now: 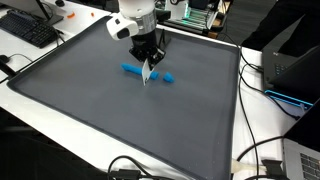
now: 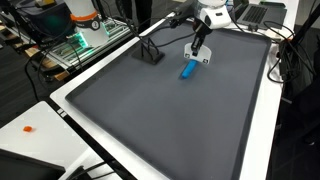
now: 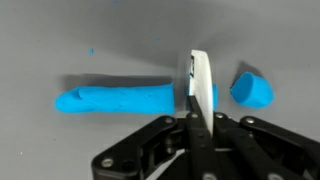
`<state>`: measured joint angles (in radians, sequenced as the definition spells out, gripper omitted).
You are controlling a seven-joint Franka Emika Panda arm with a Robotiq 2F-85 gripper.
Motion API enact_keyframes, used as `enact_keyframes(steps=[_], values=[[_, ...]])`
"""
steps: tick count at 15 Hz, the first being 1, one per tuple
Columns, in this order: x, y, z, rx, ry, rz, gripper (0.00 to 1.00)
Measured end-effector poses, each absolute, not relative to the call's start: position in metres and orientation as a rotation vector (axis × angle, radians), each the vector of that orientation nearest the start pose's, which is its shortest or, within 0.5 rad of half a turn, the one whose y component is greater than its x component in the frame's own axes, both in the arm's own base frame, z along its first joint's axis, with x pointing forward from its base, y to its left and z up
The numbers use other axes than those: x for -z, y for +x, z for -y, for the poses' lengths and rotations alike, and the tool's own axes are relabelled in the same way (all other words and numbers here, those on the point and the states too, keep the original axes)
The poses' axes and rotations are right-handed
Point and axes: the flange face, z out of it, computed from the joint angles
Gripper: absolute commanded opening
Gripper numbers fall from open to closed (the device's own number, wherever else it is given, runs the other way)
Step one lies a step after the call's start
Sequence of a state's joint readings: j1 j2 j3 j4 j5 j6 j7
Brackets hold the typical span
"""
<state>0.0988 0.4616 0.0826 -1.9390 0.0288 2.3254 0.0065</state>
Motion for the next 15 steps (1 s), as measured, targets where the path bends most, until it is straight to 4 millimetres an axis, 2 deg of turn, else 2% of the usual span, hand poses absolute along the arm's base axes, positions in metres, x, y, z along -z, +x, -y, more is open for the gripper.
enact_keyframes(steps=[4, 8, 15], values=[[-0.261, 0.608, -0.105, -0.078, -3.094, 0.233, 0.01], [-0.278, 0.611, -0.091, -0.039, -3.118, 0.226, 0.01], [-0.269, 0.609, -0.078, -0.064, -3.141, 0.218, 0.01]])
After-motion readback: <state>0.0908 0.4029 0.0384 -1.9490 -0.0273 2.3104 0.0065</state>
